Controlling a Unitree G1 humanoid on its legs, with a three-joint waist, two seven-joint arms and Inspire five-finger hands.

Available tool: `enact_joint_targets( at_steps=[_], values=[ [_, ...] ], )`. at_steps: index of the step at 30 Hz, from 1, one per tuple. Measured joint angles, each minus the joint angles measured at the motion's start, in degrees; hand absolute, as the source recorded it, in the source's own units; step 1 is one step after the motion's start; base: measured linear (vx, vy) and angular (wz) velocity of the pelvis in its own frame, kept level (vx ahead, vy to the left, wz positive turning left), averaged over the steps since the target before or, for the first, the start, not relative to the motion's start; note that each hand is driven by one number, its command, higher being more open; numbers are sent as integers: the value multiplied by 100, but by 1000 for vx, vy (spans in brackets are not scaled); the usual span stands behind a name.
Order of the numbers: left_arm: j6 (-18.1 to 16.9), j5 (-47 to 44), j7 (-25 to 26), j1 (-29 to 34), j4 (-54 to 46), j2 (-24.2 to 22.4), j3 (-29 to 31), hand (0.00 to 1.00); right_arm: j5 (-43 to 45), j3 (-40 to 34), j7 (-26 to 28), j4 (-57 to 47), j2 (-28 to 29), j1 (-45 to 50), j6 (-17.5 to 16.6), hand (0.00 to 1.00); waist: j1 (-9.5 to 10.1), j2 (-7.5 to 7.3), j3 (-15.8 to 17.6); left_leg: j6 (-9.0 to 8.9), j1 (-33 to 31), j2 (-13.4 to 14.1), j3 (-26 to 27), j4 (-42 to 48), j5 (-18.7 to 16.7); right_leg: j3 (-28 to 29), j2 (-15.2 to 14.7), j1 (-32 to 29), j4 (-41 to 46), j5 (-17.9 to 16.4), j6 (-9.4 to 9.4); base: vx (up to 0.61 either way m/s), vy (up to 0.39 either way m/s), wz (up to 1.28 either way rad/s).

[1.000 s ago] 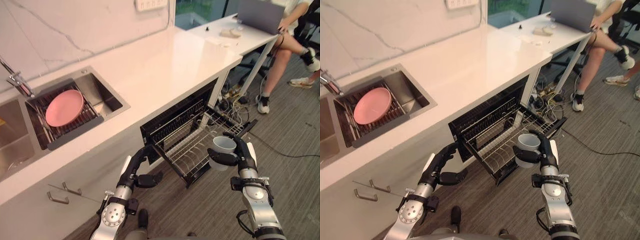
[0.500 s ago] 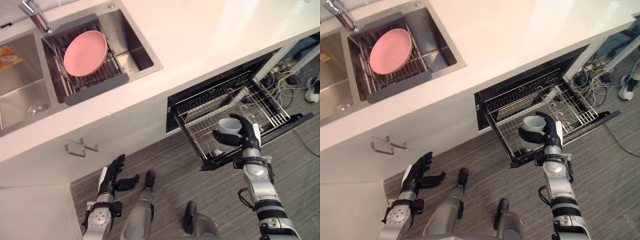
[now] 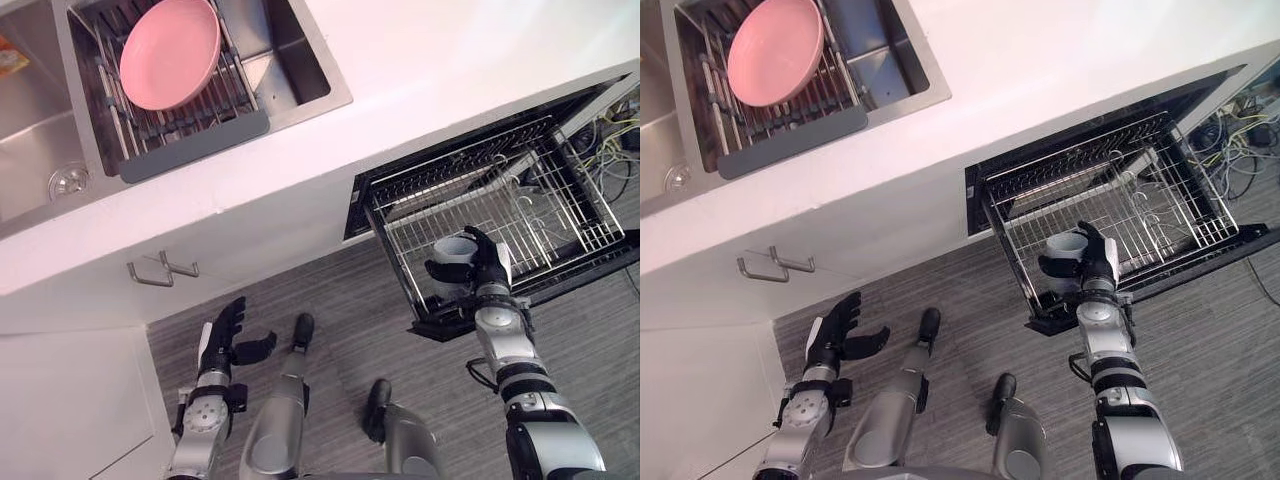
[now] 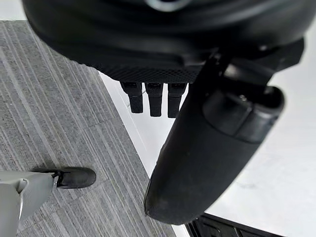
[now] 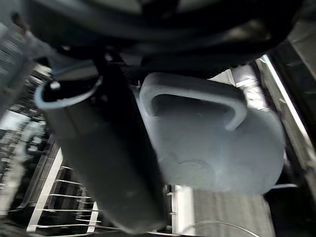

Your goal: Walk over to the sink, pick up the cup, carry it to the dishwasher, place the cup inside the dishwasher, then close the dishwasher door

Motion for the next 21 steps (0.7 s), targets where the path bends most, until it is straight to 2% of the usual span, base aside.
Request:
enact_joint_targets(
  at_steps=[9, 11, 16, 18, 21],
  values=[
    [3, 3, 74, -287, 232, -21, -4, 90, 20, -158, -23, -3, 158, -179, 29, 90, -2, 7, 56, -3, 1, 0, -1, 0, -2, 8, 5, 9, -22, -7, -10, 0, 0, 0],
    [5, 5, 106, -283, 231, -55, -2, 90, 21, -220, -90, -611, 210, 95, 46, 90, -7, 7, 56, -9, 15, 1, -1, -1, -7, 7, 6, 30, -35, -7, -10, 0, 0, 0],
    [33, 17, 126, -124, 228, -241, 1, 90, -6, -544, -319, -2986, 436, 1311, -63, 90, -54, -7, 49, -57, 363, -13, -1, -2, -123, -41, 1, 495, -274, 2, 4, 0, 0, 0],
    [43, 42, 124, -45, 226, -253, 5, 90, -13, -622, -323, -3454, 469, 1602, -163, 90, -110, -20, 42, -57, 465, -17, -13, -2, -151, -75, 2, 642, -347, 2, 4, 12, -16, 3],
    [102, 128, 63, 199, 226, -264, 36, 90, -146, -696, -268, -4118, 618, 2158, -197, 90, -245, -138, -28, -79, 722, -69, -40, -2, -225, -161, 5, 1018, -546, -1, 11, 46, -36, 7]
  ],
)
